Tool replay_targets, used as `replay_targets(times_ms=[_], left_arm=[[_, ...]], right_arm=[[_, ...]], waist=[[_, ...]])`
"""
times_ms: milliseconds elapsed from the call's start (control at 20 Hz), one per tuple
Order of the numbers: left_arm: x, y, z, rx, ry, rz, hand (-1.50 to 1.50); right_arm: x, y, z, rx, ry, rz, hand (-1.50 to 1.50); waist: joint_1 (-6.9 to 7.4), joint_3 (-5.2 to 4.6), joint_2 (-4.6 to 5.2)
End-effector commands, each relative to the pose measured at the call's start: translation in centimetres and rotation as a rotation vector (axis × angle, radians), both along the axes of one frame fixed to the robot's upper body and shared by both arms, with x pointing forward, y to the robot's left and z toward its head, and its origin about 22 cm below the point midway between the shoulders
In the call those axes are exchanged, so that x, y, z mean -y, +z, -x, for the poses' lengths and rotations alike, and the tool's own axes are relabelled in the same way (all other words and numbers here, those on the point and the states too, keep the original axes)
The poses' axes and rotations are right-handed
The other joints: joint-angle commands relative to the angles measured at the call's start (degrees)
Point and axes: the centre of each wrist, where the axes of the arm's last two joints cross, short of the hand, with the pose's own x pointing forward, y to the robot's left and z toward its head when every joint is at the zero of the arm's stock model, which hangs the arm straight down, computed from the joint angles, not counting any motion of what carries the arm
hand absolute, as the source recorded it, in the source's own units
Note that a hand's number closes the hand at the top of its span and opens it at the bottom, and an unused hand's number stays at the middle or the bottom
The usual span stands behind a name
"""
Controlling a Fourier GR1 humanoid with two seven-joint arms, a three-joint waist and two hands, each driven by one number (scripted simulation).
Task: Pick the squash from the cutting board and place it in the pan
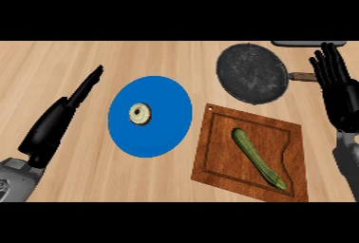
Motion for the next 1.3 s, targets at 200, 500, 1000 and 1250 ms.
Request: replay_targets(times_ms=[200,500,1000,1250], left_arm=[[0.9,-2.6,-0.2,-0.179,0.098,0.188,0.0],[1.9,-4.1,0.6,-0.314,0.163,0.282,0.0],[0.0,-4.8,0.5,-0.314,0.194,0.283,0.0],[0.4,-5.6,1.2,-0.328,0.19,0.278,0.0]], right_arm=[[-1.5,-3.0,-2.6,-0.439,0.225,0.173,-1.5],[-0.8,-9.6,0.8,-0.386,0.067,0.561,1.5],[0.6,-6.0,-0.5,-0.537,0.272,0.91,-1.5],[-3.3,-2.4,-2.5,-0.629,0.341,1.157,-1.5]], waist=[[4.16,0.13,-0.02],[1.13,0.31,-0.99],[0.08,0.09,-1.43],[0.53,0.03,-1.62]])
